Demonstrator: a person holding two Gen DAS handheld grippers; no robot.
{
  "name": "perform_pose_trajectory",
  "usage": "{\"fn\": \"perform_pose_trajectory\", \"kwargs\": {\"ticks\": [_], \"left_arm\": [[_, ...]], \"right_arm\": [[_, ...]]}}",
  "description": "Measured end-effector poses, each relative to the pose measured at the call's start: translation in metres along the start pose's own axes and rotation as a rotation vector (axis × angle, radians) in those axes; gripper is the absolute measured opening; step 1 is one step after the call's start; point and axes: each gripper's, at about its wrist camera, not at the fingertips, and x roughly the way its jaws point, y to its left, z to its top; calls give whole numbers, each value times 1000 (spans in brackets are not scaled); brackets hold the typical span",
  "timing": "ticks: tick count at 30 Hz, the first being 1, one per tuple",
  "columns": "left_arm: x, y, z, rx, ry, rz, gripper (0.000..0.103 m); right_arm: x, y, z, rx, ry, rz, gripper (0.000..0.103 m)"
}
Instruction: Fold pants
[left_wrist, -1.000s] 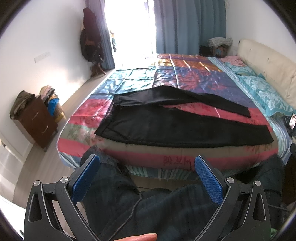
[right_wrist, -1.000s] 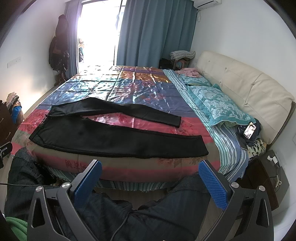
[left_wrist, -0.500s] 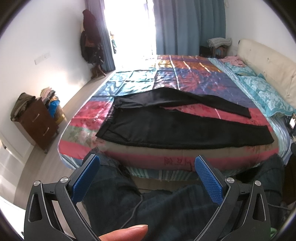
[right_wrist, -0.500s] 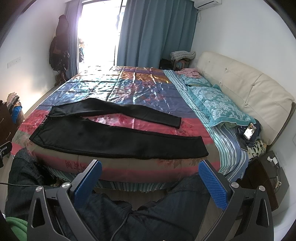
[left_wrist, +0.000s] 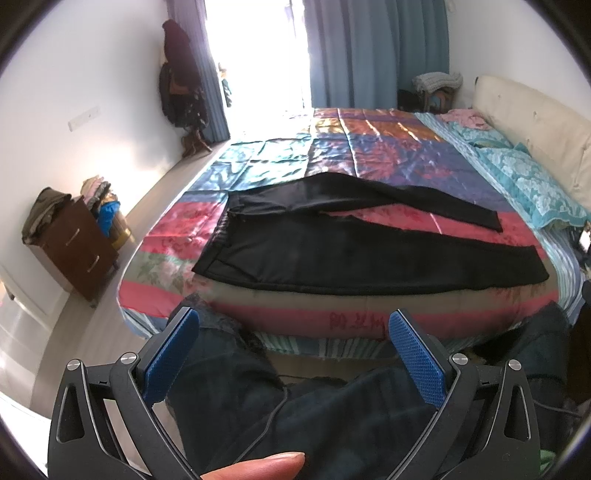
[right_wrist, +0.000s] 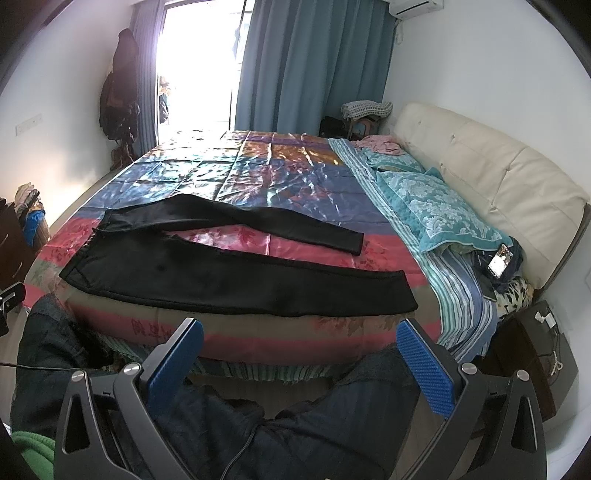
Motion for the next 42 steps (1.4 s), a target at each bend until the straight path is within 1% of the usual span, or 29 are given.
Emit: {"fn": "perform_pose_trajectory", "kwargs": {"ticks": [18,29,42], "left_arm": [[3,1,-4,14,0,15,103],[1,-5,-5,57,-17,26,103],[1,-14,-8,86,-12,37,103]], "right_arm": [[2,0,-5,-6,5,8,103],[4,5,-9,-22,11,13,103],[7,6,-11,-35,14,19,103]]}}
